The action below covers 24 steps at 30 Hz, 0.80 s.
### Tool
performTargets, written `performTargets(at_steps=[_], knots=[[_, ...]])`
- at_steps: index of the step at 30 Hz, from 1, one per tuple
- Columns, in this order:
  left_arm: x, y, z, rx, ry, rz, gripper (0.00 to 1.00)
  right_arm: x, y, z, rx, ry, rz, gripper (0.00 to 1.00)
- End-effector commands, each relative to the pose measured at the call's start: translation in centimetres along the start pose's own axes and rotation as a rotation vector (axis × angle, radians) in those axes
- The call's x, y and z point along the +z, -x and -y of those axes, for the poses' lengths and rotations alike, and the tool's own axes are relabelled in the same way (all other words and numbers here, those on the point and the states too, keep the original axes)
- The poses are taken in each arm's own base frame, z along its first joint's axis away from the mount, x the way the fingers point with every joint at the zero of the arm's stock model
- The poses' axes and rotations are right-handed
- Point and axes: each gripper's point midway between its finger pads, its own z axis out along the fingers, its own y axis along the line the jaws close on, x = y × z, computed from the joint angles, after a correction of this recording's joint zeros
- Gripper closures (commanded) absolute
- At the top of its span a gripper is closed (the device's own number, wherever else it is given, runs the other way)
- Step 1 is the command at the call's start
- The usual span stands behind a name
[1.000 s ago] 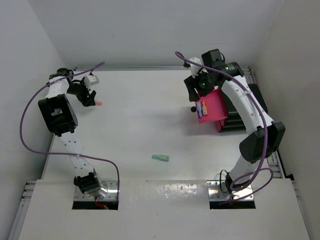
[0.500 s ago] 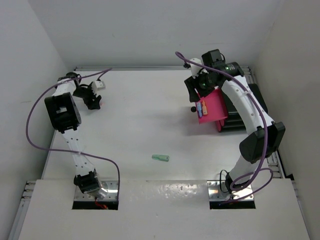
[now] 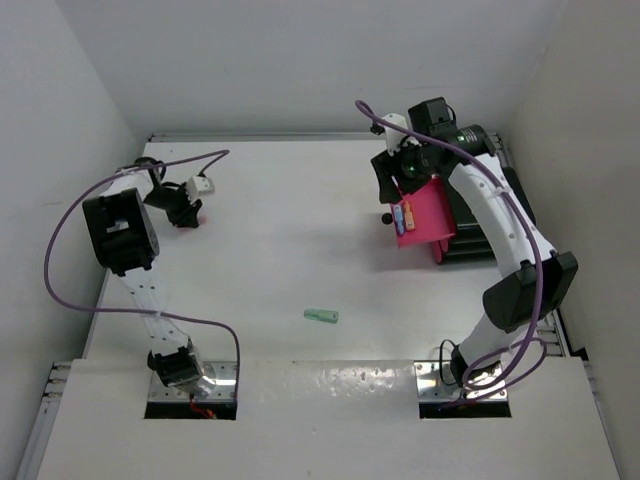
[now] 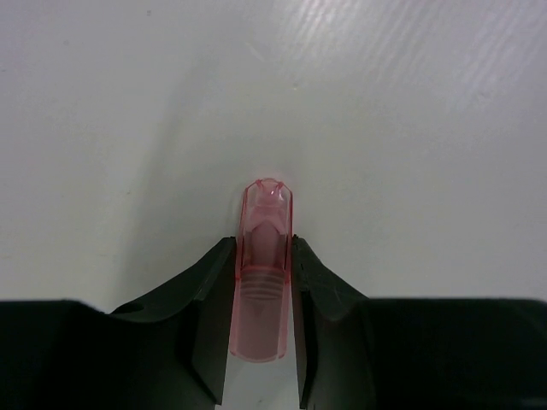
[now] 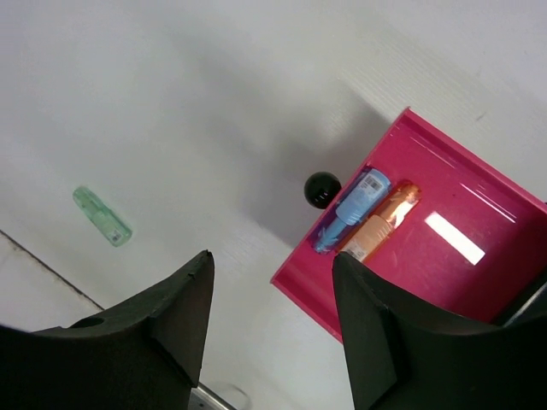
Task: Sort the stationery into containers
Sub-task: Pick up the stationery from the center of the board, then place the stationery in the drawer.
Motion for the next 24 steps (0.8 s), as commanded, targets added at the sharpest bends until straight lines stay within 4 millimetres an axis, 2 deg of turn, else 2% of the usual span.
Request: performTargets(at_steps=[1,2,4,5,6,7,8,9,10,11,12,13,14,15,17,18,20,22,24], knots=[[0.4,0.0,5.0,-0.085,-0.144,-0.03,0.84,-2.1,2.1,-1.5,0.032,0.058,0.124,0.43],[-0.3,3.2,5.9,-0.076,-0.16,0.047,0.87,-2.5,1.8,-1.9,0.072,0.071,0.139,0.42],[-1.1,7.0,7.2,-0.107,-0.172,0.136,0.9,-2.8,2.9,-2.3,0.091,0.104,0.215,0.41],[-2.2,11.0,7.7,-0.07,-0.152,0.23,0.94,-3.0,2.7,-2.8,0.172,0.121,0.229,0.4],[-2.2,12.7,8.8,-0.082,-0.156,0.261,0.95,-3.2,3.6,-2.8,0.19,0.126,0.278,0.4],[-2.6,14.5,9.4,-0.184,-0.147,0.285,0.98,-3.3,4.0,-2.9,0.219,0.136,0.304,0.4],[-3.6,18.7,9.0,-0.096,-0.062,0.352,1.0,-3.5,4.8,-3.4,0.271,0.164,0.347,0.39],[-3.9,20.5,9.4,-0.093,-0.031,0.378,1.0,-3.6,5.3,-3.5,0.298,0.177,0.368,0.39],[-3.2,22.9,10.3,-0.132,0.007,0.413,1.0,-3.7,5.8,-3.7,0.324,0.189,0.394,0.39],[-5.4,25.2,10.6,-0.114,0.072,0.474,1.0,-3.5,6.0,-4.2,0.387,0.214,0.398,0.39],[-4.7,25.4,12.1,-0.209,0.06,0.488,1.0,-4.0,7.3,-4.1,0.389,0.219,0.457,0.38],[-6.4,28.5,12.6,-0.138,0.112,0.579,1.0,-3.7,7.5,-4.2,0.437,0.229,0.466,0.38],[-6.8,29.6,13.1,-0.152,0.123,0.613,1.0,-4.0,8.7,-4.1,0.439,0.234,0.517,0.38],[-6.6,31.2,14.0,-0.221,0.143,0.639,1.0,-3.6,9.0,-4.2,0.456,0.24,0.522,0.38],[-7.4,33.0,14.9,-0.303,0.165,0.666,1.0,-2.7,9.8,-4.1,0.526,0.256,0.533,0.38],[-7.1,34.3,16.3,-0.313,0.134,0.671,1.0,-2.4,10.0,-4.1,0.55,0.266,0.53,0.38],[-7.6,35.4,16.8,-0.371,0.126,0.675,1.0,-2.2,10.7,-4.5,0.62,0.33,0.532,0.38],[-7.7,36.6,18.1,-0.376,0.096,0.693,1.0,-1.8,11.1,-4.9,0.68,0.387,0.53,0.38],[-7.9,37.4,19.2,-0.384,0.098,0.705,1.0,-1.9,11.8,-5.5,0.677,0.426,0.546,0.38]])
